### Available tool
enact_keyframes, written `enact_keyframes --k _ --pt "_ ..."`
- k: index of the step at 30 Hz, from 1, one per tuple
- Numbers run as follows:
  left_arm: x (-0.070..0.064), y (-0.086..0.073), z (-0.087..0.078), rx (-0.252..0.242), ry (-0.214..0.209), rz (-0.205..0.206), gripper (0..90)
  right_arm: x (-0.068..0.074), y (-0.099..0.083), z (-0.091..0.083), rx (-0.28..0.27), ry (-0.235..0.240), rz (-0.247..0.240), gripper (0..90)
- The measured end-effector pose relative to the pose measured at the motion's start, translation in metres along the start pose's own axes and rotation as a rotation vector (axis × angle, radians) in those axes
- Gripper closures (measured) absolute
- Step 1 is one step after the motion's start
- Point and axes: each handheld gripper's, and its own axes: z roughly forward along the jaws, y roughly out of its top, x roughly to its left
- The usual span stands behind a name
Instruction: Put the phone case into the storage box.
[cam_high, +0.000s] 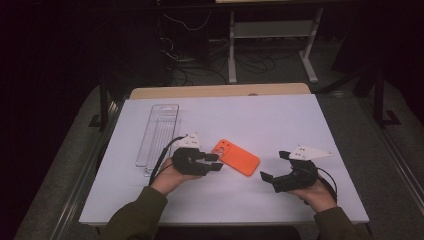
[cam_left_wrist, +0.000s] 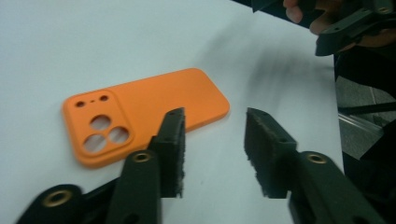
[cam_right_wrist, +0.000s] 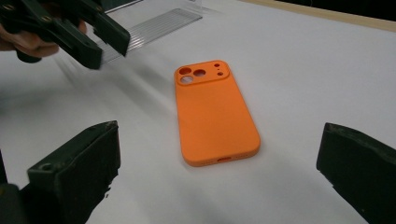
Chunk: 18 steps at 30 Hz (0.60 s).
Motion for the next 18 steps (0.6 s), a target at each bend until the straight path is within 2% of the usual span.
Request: enact_keyframes --k 1,6,11,12,18 --pt "0.000 -0.003 -0.006 -0.022 0.008 -0.005 51.4 0.000 0.000 0.000 0.001 0.000 0.002 0.0" --pt "0.002 -0.011 -0.034 -0.064 0.026 -0.002 39.7 0.000 0.000 0.001 0.002 -0.002 -0.009 0.0" --pt "0.008 -0.025 -0.061 -0.128 0.074 -0.010 27.8 0.000 -0.001 0.002 0.008 0.001 -0.008 0.0" --pt "0.008 -0.031 -0.068 -0.150 0.078 -0.011 21.2 0.000 -0.001 0.002 0.010 0.001 -0.006 0.0" --pt "0.006 -0.047 -0.083 -0.162 0.104 0.002 10.6 0.000 -0.001 0.002 0.012 -0.001 -0.011 0.0"
